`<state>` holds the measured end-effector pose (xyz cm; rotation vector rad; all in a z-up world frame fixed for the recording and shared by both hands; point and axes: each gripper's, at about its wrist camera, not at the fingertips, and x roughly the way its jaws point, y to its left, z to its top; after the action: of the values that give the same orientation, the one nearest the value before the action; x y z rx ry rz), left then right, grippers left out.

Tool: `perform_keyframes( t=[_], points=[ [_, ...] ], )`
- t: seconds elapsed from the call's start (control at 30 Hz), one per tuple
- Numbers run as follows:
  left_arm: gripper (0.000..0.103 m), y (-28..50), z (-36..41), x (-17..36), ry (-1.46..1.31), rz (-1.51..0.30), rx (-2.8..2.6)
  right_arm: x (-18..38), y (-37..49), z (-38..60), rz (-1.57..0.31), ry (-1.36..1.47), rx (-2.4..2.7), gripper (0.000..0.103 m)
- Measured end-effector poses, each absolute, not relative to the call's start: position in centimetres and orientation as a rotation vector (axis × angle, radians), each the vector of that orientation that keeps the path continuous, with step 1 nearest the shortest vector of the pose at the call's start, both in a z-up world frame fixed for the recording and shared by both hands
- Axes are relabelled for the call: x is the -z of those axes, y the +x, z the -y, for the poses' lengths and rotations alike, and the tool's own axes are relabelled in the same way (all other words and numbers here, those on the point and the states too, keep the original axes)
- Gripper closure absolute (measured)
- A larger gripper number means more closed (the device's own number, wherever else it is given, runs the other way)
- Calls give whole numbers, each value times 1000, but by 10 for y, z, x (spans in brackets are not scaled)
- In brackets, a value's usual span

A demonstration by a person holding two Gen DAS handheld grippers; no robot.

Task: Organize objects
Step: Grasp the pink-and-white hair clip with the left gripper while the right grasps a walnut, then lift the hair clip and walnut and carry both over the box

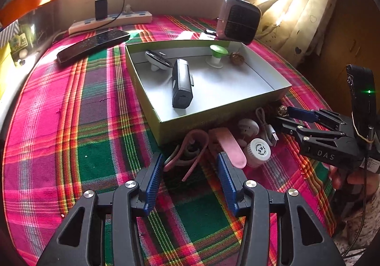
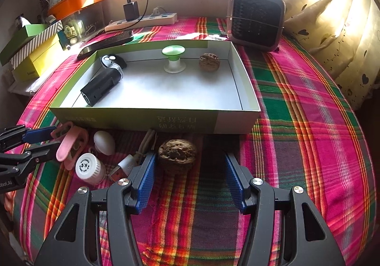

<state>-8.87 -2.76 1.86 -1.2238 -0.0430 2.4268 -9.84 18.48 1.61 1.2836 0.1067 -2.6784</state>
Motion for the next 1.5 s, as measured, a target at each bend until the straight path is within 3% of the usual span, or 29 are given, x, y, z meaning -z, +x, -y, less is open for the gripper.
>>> perform_keyframes(
  t=[0.7,0.77,0.93,1.17,1.5],
  points=[
    [58,-94,13,-18,-1282,-19,-2571,-15,-107,-187,-169,1253,2602,50],
    [60,-93,12,-18,-1285,-21,-2589,-16,-106,-187,-171,1246,2596,59],
    [68,-91,9,-18,-1296,-28,-2620,-16,-106,-187,-176,1235,2584,71],
    [82,-87,12,-18,-1313,-4,-2645,-16,-103,-188,-169,1227,2568,71],
    [82,-84,14,-18,-1313,23,-2652,-18,-100,-187,-174,1211,2566,71]
  ],
)
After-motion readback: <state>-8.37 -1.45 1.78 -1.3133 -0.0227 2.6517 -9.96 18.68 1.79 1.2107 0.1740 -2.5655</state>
